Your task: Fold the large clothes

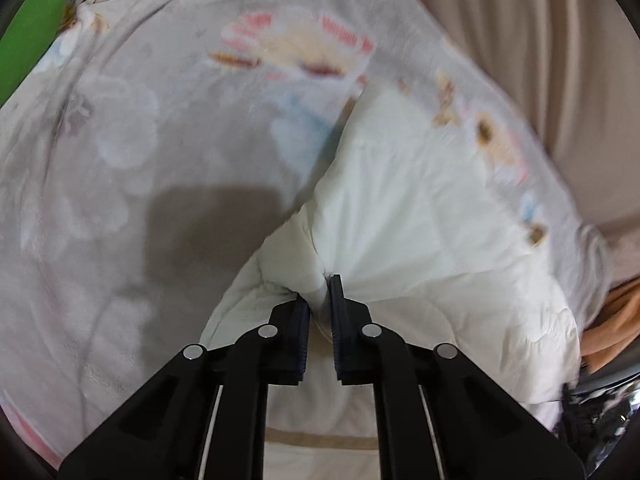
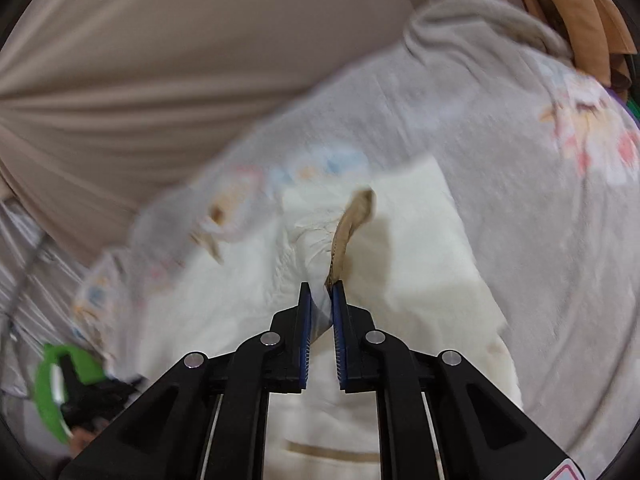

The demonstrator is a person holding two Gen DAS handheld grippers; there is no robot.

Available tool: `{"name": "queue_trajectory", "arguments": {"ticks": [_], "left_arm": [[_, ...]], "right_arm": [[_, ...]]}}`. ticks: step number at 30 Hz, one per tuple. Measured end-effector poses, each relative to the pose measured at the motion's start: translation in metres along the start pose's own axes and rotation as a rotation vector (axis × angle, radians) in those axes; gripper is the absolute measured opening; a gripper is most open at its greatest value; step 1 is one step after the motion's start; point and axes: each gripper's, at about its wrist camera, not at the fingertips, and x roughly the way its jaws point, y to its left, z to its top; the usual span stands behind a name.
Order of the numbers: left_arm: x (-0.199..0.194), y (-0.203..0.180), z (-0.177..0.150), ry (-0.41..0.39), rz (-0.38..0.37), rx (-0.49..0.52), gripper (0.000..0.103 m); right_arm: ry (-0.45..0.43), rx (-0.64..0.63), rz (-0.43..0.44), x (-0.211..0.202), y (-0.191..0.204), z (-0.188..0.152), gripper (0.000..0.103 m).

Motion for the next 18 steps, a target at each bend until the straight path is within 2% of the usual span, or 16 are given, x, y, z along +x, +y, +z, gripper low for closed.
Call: {"name": "queue_trajectory", "arguments": {"ticks": [1, 2, 4, 5, 7, 9, 10, 11, 13, 16, 18], "left_arm": [[0.008, -0.001, -0.003, 0.012, 0.012, 0.013, 0.009], [0.01, -0.003, -0.006, 0.014, 0.031, 0.033, 0.009], [-0.003, -0.006, -0.008, -0.008, 0.044, 0.078, 0.012], [-0.016, -0.006, -0.009, -0.019, 0.04, 0.101, 0.013], [-0.043, -0.005, -0.011, -0.052, 0.047, 0.14, 0.013], [-0.075, -0.009, -0.013, -0.116, 0.069, 0.201, 0.012], [-0.086, -0.013, -0.011, -0.147, 0.072, 0.225, 0.013], [-0.093, -0.022, -0.007, -0.179, 0.068, 0.247, 0.013], [-0.092, -0.04, 0.005, -0.204, 0.03, 0.268, 0.015], [-0.064, -0.079, 0.025, -0.231, 0.013, 0.32, 0.019], [-0.035, -0.103, 0.037, -0.221, 0.001, 0.348, 0.02]], "right_arm": [[0.054, 0.018, -0.013, 0.017, -0.011, -0.006, 0.01], [0.058, 0.037, -0.006, 0.021, -0.017, -0.011, 0.008], [0.013, 0.051, -0.022, 0.003, -0.015, -0.01, 0.014], [-0.012, 0.043, -0.045, -0.009, -0.013, -0.01, 0.02], [-0.061, 0.015, -0.118, -0.033, -0.011, -0.008, 0.022], [-0.129, -0.009, -0.188, -0.055, -0.006, -0.004, 0.026], [-0.165, -0.032, -0.182, -0.063, 0.004, 0.001, 0.026], [-0.174, -0.056, -0.156, -0.063, 0.012, 0.007, 0.026], [-0.161, -0.165, -0.076, -0.047, 0.056, 0.017, 0.026], [-0.146, -0.341, 0.054, -0.007, 0.131, 0.018, 0.025], [-0.122, -0.456, 0.112, 0.029, 0.177, 0.014, 0.025]]}}
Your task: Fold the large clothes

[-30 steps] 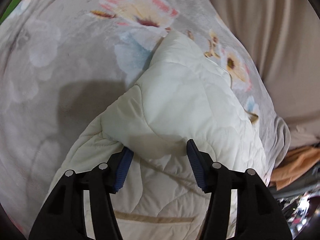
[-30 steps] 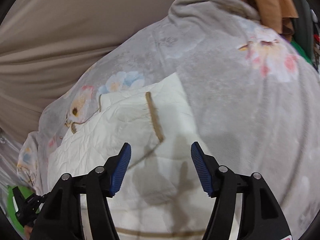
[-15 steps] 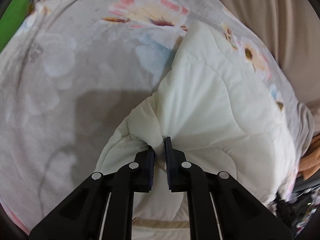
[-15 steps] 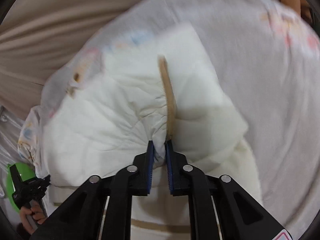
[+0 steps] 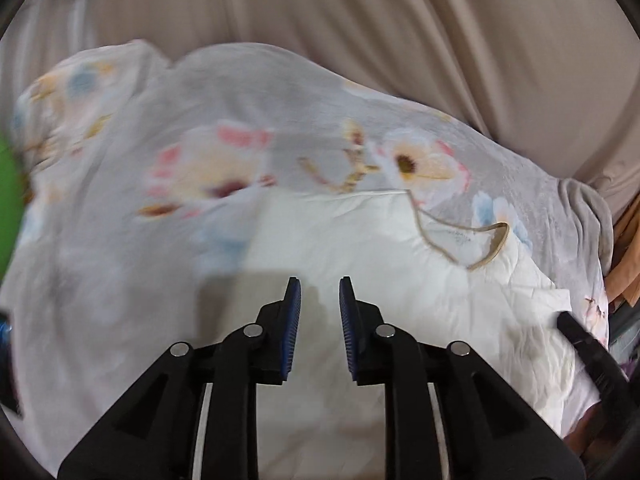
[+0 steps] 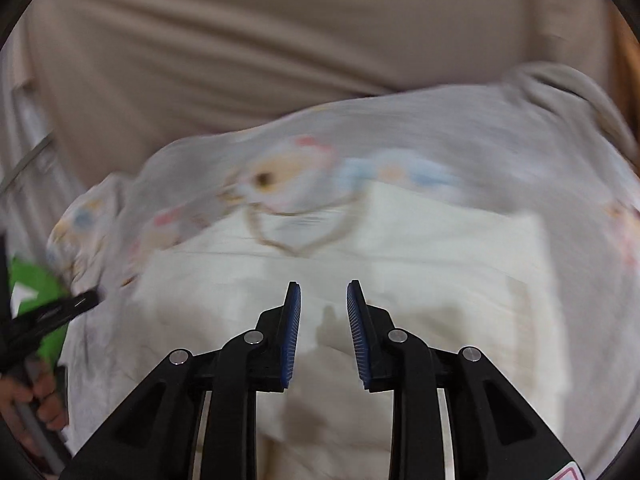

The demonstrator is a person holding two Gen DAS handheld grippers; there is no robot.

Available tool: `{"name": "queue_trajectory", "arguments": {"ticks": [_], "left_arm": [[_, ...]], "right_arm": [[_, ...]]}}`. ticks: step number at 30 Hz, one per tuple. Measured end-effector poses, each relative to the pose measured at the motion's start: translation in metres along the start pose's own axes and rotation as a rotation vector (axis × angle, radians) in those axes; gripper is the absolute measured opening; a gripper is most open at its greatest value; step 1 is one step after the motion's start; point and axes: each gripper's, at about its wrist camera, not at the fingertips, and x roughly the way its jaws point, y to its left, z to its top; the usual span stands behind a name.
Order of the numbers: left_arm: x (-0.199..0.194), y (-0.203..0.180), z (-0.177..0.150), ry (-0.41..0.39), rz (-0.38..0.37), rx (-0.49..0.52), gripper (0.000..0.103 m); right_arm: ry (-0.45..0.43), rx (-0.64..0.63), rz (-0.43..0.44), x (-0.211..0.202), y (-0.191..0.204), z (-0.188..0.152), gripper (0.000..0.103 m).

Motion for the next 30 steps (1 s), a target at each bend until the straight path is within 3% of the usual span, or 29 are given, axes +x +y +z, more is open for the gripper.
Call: {"name": "queue_trajectory", "arguments": {"ticks": [3, 6, 9, 11, 13, 15, 18, 19, 21, 24, 27, 30], "left_arm": [[0.048, -0.017, 0.003, 0.021, 0.02, 0.04, 0.028], [0.084, -0.01, -0.004, 0.027, 0.081, 0.064, 0.028], [0.097, 0.019, -0.008, 0.007, 0.117, 0.042, 0.028], [0.102, 0.036, -0.007, -0.002, 0.135, 0.024, 0.028], [0.105, 0.042, -0.006, -0.004, 0.138, 0.009, 0.028], [0.105, 0.037, -0.005, -0.009, 0.172, 0.025, 0.028], [0.105, 0.033, -0.009, -0.011, 0.204, 0.048, 0.028], [0.106, 0.032, -0.009, -0.008, 0.211, 0.052, 0.029], [0.103, 0.031, -0.008, 0.004, 0.225, 0.056, 0.031], [0.085, 0.036, -0.008, 0.028, 0.235, 0.048, 0.031], [0.05, 0.052, -0.022, 0.056, 0.217, 0.014, 0.031], [0.003, 0.078, -0.056, 0.102, 0.162, -0.029, 0.047]], "right_arm": [[0.069, -0.088, 0.042, 0.05, 0.03, -0.005, 0.025], [0.101, -0.133, -0.003, 0.077, 0.012, -0.017, 0.013], [0.05, -0.013, -0.114, 0.066, -0.061, -0.017, 0.012], [0.027, 0.104, -0.182, 0.055, -0.108, -0.02, 0.002], [0.028, 0.18, -0.225, 0.046, -0.137, -0.023, 0.0], [0.01, 0.177, -0.261, 0.034, -0.135, -0.019, 0.004], [-0.061, 0.169, -0.234, 0.014, -0.125, -0.02, 0.008], [-0.012, 0.163, -0.273, 0.025, -0.131, -0.028, 0.008], [0.044, 0.204, -0.247, 0.035, -0.143, -0.038, 0.001], [0.022, 0.228, -0.286, 0.007, -0.143, -0.031, 0.009], [-0.012, 0.245, -0.278, -0.048, -0.143, -0.04, 0.013], [-0.014, 0.279, -0.259, -0.118, -0.145, -0.073, 0.032]]}}
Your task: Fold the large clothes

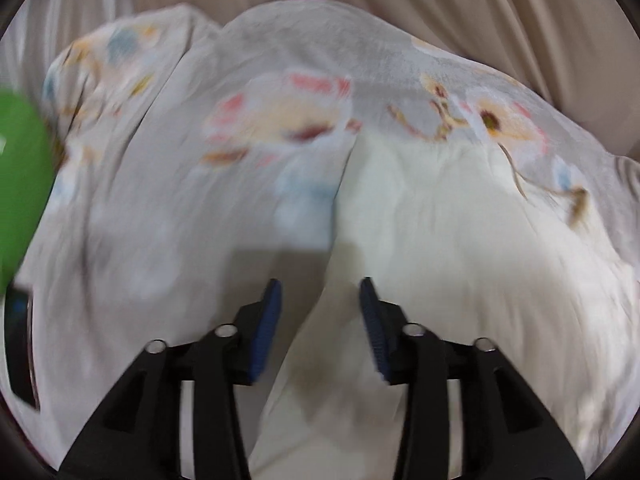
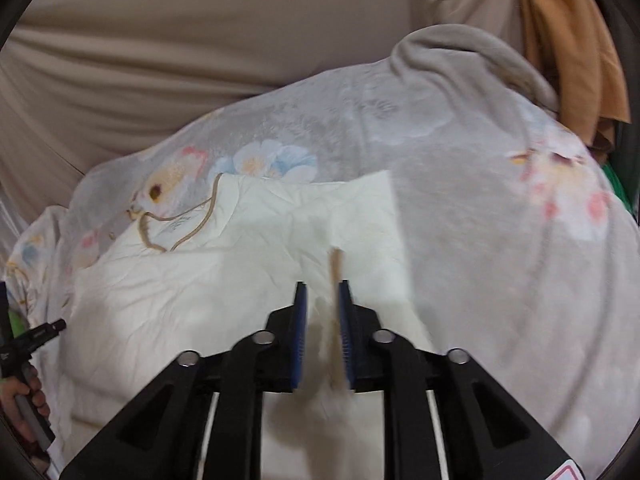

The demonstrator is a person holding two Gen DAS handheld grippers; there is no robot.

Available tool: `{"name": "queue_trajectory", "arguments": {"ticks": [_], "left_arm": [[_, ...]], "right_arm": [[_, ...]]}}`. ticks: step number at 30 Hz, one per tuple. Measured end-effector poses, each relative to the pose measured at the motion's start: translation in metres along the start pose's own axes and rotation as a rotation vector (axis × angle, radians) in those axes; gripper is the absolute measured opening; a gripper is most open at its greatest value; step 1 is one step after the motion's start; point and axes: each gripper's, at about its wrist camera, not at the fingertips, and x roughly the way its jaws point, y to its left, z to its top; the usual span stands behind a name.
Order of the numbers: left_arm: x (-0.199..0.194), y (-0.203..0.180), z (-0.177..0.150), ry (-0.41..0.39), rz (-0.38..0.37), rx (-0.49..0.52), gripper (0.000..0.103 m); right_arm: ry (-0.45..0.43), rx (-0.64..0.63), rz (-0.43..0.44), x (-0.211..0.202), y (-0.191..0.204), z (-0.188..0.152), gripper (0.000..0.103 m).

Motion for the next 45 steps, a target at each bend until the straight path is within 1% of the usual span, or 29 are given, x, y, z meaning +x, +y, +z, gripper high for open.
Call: {"name": "queue_trajectory", "arguments": {"ticks": [1, 2, 3, 5, 6, 7, 8, 10, 12, 14, 16, 17, 18, 19, 20, 21, 22, 23, 24, 27, 30, 31, 33, 34, 37, 39, 41, 43, 45], "left_arm": [[-0.011, 0.011, -0.014, 0.019, -0.014, -0.012, 0.054], [-0.025, 0.024, -0.034, 0.044, -0.03, -0.023, 0.061], [-0.035, 0.034, -0.052, 0.07, -0.038, -0.029, 0.063], [-0.053, 0.055, -0.091, 0.149, -0.043, -0.042, 0.065], [-0.059, 0.064, -0.109, 0.193, -0.059, -0.061, 0.066], [-0.064, 0.072, -0.126, 0.238, -0.076, -0.087, 0.067], [-0.071, 0.082, -0.148, 0.29, -0.098, -0.134, 0.067], [-0.075, 0.092, -0.173, 0.34, -0.129, -0.181, 0.067], [-0.075, 0.1, -0.195, 0.386, -0.179, -0.244, 0.071], [-0.071, 0.105, -0.208, 0.408, -0.21, -0.289, 0.071], [-0.072, 0.105, -0.212, 0.394, -0.215, -0.285, 0.071], [-0.073, 0.104, -0.213, 0.391, -0.214, -0.281, 0.067], [-0.074, 0.104, -0.213, 0.389, -0.223, -0.281, 0.061], [-0.076, 0.103, -0.212, 0.39, -0.251, -0.285, 0.047], [-0.079, 0.1, -0.21, 0.385, -0.279, -0.284, 0.03], [-0.083, 0.097, -0.208, 0.377, -0.294, -0.271, 0.023], [-0.088, 0.093, -0.203, 0.359, -0.303, -0.249, 0.014], [-0.098, 0.088, -0.2, 0.331, -0.301, -0.217, 0.011], [-0.108, 0.084, -0.194, 0.305, -0.31, -0.199, 0.009], [-0.146, 0.077, -0.171, 0.206, -0.381, -0.202, 0.008], [-0.185, 0.068, -0.136, 0.076, -0.437, -0.189, 0.006], [-0.197, 0.064, -0.119, 0.024, -0.457, -0.186, 0.006], [-0.21, 0.057, -0.094, -0.046, -0.485, -0.178, 0.005], [-0.215, 0.049, -0.074, -0.089, -0.501, -0.161, 0.005], [-0.208, 0.022, -0.023, -0.165, -0.507, -0.114, 0.005], [-0.2, 0.012, 0.003, -0.204, -0.483, -0.083, 0.005], [-0.18, -0.005, 0.035, -0.234, -0.446, -0.06, 0.005], [-0.154, -0.022, 0.061, -0.231, -0.412, -0.053, 0.005], [-0.121, -0.042, 0.087, -0.213, -0.357, -0.05, 0.005]], "right_arm": [[0.01, 0.011, 0.006, -0.017, -0.011, -0.012, 0.043], [0.03, 0.022, 0.009, -0.037, -0.023, -0.03, 0.051], [0.06, 0.03, 0.006, -0.052, -0.033, -0.047, 0.054], [0.142, 0.04, 0.002, -0.077, -0.049, -0.082, 0.061], [0.174, 0.045, 0.004, -0.085, -0.055, -0.099, 0.064], [0.211, 0.059, 0.006, -0.096, -0.062, -0.119, 0.066], [0.248, 0.075, 0.007, -0.104, -0.068, -0.139, 0.068], [0.315, 0.124, 0.015, -0.114, -0.079, -0.176, 0.069], [0.358, 0.179, 0.028, -0.116, -0.086, -0.203, 0.069], [0.378, 0.223, 0.043, -0.112, -0.088, -0.219, 0.07], [0.349, 0.229, 0.051, -0.111, -0.086, -0.224, 0.074], [0.339, 0.225, 0.057, -0.11, -0.083, -0.223, 0.075], [0.333, 0.225, 0.061, -0.108, -0.081, -0.222, 0.074], [0.327, 0.233, 0.074, -0.107, -0.08, -0.221, 0.069], [0.33, 0.248, 0.103, -0.105, -0.079, -0.218, 0.054], [0.336, 0.261, 0.127, -0.105, -0.078, -0.217, 0.019], [0.337, 0.265, 0.145, -0.106, -0.078, -0.216, 0.009], [0.319, 0.269, 0.15, -0.11, -0.076, -0.215, 0.009], [0.293, 0.277, 0.166, -0.116, -0.075, -0.211, 0.007], [0.199, 0.278, 0.229, -0.143, -0.064, -0.19, 0.006], [0.08, 0.228, 0.281, -0.168, -0.046, -0.151, 0.005], [0.031, 0.211, 0.296, -0.175, -0.039, -0.135, 0.005], [-0.052, 0.183, 0.312, -0.182, -0.032, -0.103, 0.005], [-0.095, 0.168, 0.326, -0.182, -0.028, -0.083, 0.005], [-0.182, 0.141, 0.341, -0.168, -0.022, -0.032, 0.004], [-0.224, 0.114, 0.33, -0.151, -0.014, -0.003, 0.004], [-0.246, 0.108, 0.318, -0.123, -0.004, 0.03, 0.004], [-0.245, 0.1, 0.294, -0.093, 0.005, 0.056, 0.004], [-0.227, 0.097, 0.261, -0.059, 0.013, 0.076, 0.004]]}}
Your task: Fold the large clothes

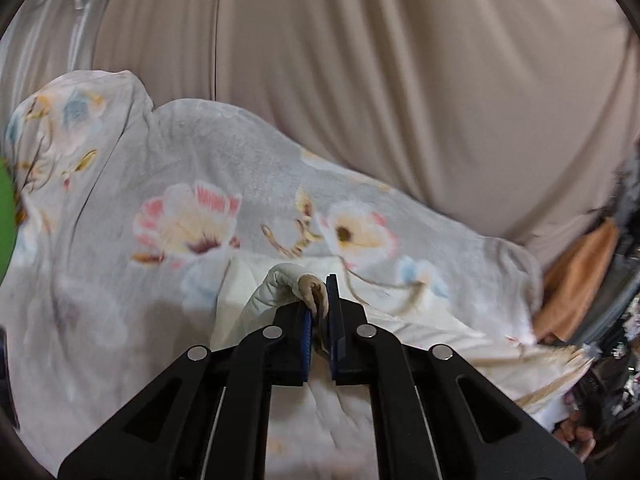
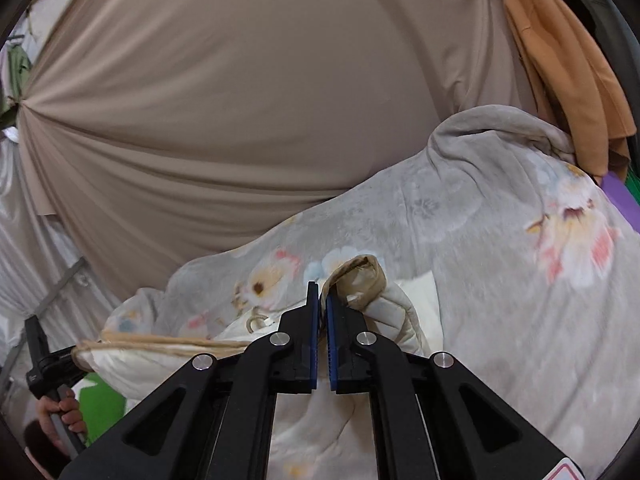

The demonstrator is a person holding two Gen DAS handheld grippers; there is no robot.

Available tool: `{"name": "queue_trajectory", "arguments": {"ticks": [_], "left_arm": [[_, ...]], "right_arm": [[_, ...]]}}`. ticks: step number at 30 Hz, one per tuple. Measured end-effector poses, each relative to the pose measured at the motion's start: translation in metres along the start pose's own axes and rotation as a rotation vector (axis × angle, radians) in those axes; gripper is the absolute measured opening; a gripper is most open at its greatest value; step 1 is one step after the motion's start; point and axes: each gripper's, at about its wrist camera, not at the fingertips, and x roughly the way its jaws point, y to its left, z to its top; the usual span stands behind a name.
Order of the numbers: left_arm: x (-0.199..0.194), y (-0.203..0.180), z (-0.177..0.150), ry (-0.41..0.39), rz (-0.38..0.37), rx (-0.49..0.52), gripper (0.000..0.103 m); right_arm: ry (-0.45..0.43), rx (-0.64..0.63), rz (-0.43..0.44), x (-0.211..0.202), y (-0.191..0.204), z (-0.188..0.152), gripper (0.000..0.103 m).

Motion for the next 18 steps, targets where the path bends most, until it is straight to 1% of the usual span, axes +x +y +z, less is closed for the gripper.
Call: {"name": "queue_trajectory", "arguments": {"ticks": [1, 2, 4, 5, 6, 7, 8, 9, 10, 11, 12, 13, 14, 15, 16, 18], "left_arm": [[0.024, -0.001, 0.005, 0.015, 0.033, 0.005, 0.006], [0.053, 0.0, 0.008, 0.041, 0.067, -0.001, 0.008], [0.092, 0.01, 0.008, 0.079, 0.103, -0.04, 0.012], [0.112, 0.018, 0.007, 0.106, 0.127, -0.08, 0.016], [0.122, 0.027, 0.006, 0.129, 0.137, -0.111, 0.018], [0.127, 0.034, 0.005, 0.141, 0.133, -0.145, 0.023], [0.126, 0.041, 0.005, 0.133, 0.11, -0.169, 0.026], [0.118, 0.045, 0.006, 0.11, 0.095, -0.171, 0.026], [0.106, 0.048, 0.007, 0.065, 0.098, -0.161, 0.038], [0.088, 0.051, 0.008, 0.004, 0.109, -0.143, 0.06], [0.073, 0.056, 0.008, -0.048, 0.105, -0.134, 0.069], [0.06, 0.062, 0.006, -0.086, 0.1, -0.121, 0.079], [0.049, 0.071, 0.001, -0.094, 0.113, -0.106, 0.086], [0.047, 0.079, -0.007, -0.063, 0.124, -0.103, 0.087], [0.049, 0.087, -0.017, -0.012, 0.123, -0.105, 0.087], [0.063, 0.106, -0.05, 0.123, 0.121, -0.136, 0.087]], "right_arm": [[0.018, 0.003, -0.019, 0.022, -0.003, 0.004, 0.004], [0.031, 0.01, -0.038, 0.042, -0.006, 0.006, 0.01], [0.028, 0.026, -0.1, 0.069, -0.014, 0.005, 0.019], [0.013, 0.037, -0.111, 0.073, -0.017, 0.004, 0.032], [-0.017, 0.047, -0.116, 0.07, -0.018, 0.005, 0.049], [-0.072, 0.06, -0.111, 0.061, -0.019, 0.007, 0.057], [-0.122, 0.068, -0.107, 0.051, -0.021, 0.009, 0.066], [-0.149, 0.071, -0.11, 0.04, -0.025, 0.01, 0.067], [-0.15, 0.067, -0.118, 0.032, -0.029, 0.009, 0.068], [-0.139, 0.062, -0.125, 0.025, -0.034, 0.007, 0.068], [-0.115, 0.056, -0.136, 0.019, -0.041, 0.001, 0.07], [-0.082, 0.048, -0.148, 0.018, -0.048, -0.006, 0.07], [-0.039, 0.039, -0.166, 0.016, -0.055, -0.016, 0.07], [0.023, 0.031, -0.191, 0.015, -0.063, -0.031, 0.071], [0.069, 0.033, -0.208, 0.015, -0.069, -0.045, 0.071], [0.159, 0.079, -0.227, 0.019, -0.085, -0.076, 0.071]]}}
